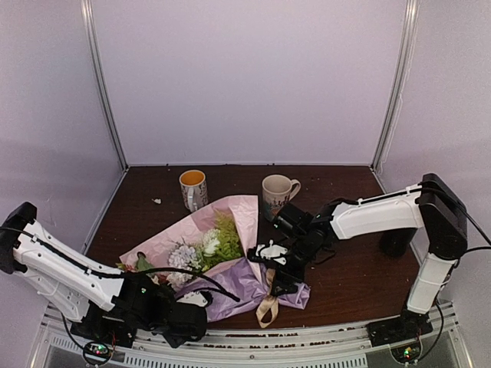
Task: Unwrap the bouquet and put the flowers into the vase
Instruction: Move the tied bouquet to the center of the board.
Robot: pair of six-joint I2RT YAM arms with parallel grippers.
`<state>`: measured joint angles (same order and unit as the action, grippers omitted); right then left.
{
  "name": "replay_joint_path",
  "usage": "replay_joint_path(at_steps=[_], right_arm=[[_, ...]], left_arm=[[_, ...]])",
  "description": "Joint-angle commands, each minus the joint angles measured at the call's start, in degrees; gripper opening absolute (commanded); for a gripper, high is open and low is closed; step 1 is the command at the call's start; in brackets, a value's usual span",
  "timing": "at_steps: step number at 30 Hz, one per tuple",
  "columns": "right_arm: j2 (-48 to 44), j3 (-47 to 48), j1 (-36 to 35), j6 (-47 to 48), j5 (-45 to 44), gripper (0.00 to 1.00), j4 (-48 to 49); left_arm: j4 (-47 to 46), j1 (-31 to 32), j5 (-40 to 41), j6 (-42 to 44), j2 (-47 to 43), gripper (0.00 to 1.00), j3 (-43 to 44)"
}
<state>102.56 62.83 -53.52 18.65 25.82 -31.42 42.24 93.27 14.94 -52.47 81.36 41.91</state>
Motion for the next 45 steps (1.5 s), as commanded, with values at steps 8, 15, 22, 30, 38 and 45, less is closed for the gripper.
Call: replay_joint_path(at_steps=[8, 15, 22, 30, 38, 45], right_arm=[[0.29, -0.69, -4.96, 6.48, 5.16, 1.00, -7.07], [-2.97, -2.36, -5.05, 8.58, 9.15, 1.00, -7.07], [-3.80, -2.97, -3.20, 7.71, 9.45, 1.00, -5.94], [-4.73, -2.17, -2.95, 8.77, 9.87, 1.00, -6.19], [-7.76, -1.18, 1.05, 10.91, 11.57, 1.00, -10.55], [-10.73, 0.80, 6.34, 18.66, 8.29, 1.00, -20.65]], left_arm=[[3.91, -8.91, 15.54, -4.96, 5.78, 0.51, 3.64], [0.14, -14.29, 18.26, 5.63, 11.56, 0.52, 7.16], [-10.19, -22.42, 19.28, 17.29, 13.00, 0.52, 9.84], [-15.82, -25.49, 17.93, 30.72, 20.73, 0.51, 20.38], [-15.56, -27.81, 12.67, 34.05, 16.43, 0.54, 20.56], [-7.66, -18.53, 4.41, 30.81, 1.49, 0.66, 15.09]])
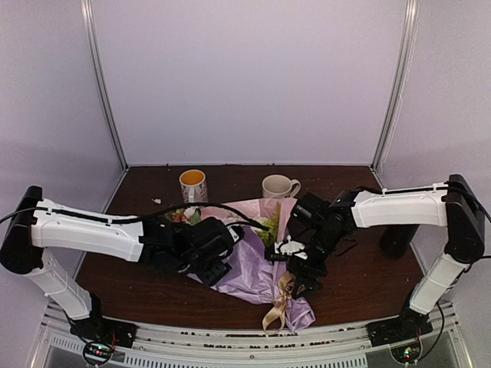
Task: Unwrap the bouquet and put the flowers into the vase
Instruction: Move the tied bouquet to the center of the board.
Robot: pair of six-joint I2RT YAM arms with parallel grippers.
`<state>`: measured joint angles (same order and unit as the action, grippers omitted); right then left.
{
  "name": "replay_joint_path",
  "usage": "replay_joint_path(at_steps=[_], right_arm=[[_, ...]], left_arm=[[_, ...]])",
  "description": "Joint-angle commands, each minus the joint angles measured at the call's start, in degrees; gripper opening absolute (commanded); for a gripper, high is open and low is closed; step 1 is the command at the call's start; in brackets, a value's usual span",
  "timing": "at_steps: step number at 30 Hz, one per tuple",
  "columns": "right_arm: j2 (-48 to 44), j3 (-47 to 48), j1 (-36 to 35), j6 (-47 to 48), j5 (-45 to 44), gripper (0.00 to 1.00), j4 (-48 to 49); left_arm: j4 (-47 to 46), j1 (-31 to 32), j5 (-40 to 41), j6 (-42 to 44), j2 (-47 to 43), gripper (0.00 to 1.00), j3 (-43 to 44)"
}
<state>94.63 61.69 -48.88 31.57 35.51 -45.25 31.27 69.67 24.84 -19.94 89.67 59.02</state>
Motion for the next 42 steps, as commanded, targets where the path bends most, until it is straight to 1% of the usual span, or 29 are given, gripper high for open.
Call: replay_joint_path(at_steps=[1, 3, 4, 7, 9, 11, 13, 14, 15, 17, 19, 21, 25, 30, 37, 42], right_arm=[[-3.26, 2.14, 2.11, 6.92, -2.24, 1.00, -8.67], [-4.40, 2.75, 3.26, 8.61, -3.53, 1.00, -10.85], [-4.89, 3.20, 4.25, 9.53, -3.77, 1.00, -11.88], [-5.74, 5.60, 9.69, 10.97, -3.62, 0.99, -14.19], [-5.58, 7.83, 13.65, 10.67, -2.40, 0.95, -14.39], [-5.56, 9.51, 16.65, 7.90, -2.30, 0.89, -11.94], [-5.52, 10.68, 18.95, 4.84, -3.15, 0.83, -8.09], [-5.28, 11.39, 20.06, 3.46, -3.86, 0.80, -6.39], [-4.90, 12.41, 21.20, 1.27, -4.76, 0.78, -3.59], [-3.21, 15.49, 23.76, -0.92, -5.16, 0.73, -1.27], [-0.73, 20.09, 25.91, -2.72, -4.42, 0.70, -1.40], [1.24, 23.18, 27.13, -4.24, -5.52, 0.66, -0.12], [3.60, 25.67, 27.87, -7.27, -9.81, 0.66, 6.42], [7.64, 31.51, 27.88, -7.16, -10.49, 0.67, 5.62], [7.93, 31.55, 27.88, -9.72, -9.93, 0.68, 6.95], [2.80, 27.25, 27.88, -8.26, -10.16, 0.69, 5.09]], left_arm=[[4.99, 5.76, -6.45, -3.25, -8.42, 0.65, -2.85], [6.93, 6.24, -8.42, -5.99, -11.60, 0.62, -5.82], [7.17, 6.25, -9.18, -7.08, -14.04, 0.59, -8.73], [6.09, 6.27, -11.13, -9.35, -19.26, 0.43, -15.68], [3.99, 6.14, -12.50, -9.96, -21.42, 0.33, -19.47], [1.60, 5.47, -13.32, -10.53, -21.39, 0.21, -21.99], [-0.50, 2.45, -16.42, -10.37, -18.90, 0.09, -22.64], [-1.27, 1.73, -16.77, -10.05, -17.10, 0.06, -22.22], [-1.97, 1.49, -16.37, -9.31, -15.31, 0.04, -21.41], [-1.97, 0.42, -16.29, -8.65, -10.56, 0.02, -18.75], [-1.18, -0.49, -15.57, -7.93, -5.61, 0.01, -15.84], [-0.85, -0.67, -13.28, -7.31, -1.74, 0.00, -13.60], [-3.18, -3.01, -11.04, -6.64, 1.30, 0.00, -12.71], [-6.27, -7.90, -9.94, -2.99, 5.12, 0.00, -11.83], [-8.95, -11.30, -10.47, 3.21, 11.39, 0.00, -6.79], [-8.38, -12.80, -10.38, 4.99, 12.97, 0.00, -5.20]])
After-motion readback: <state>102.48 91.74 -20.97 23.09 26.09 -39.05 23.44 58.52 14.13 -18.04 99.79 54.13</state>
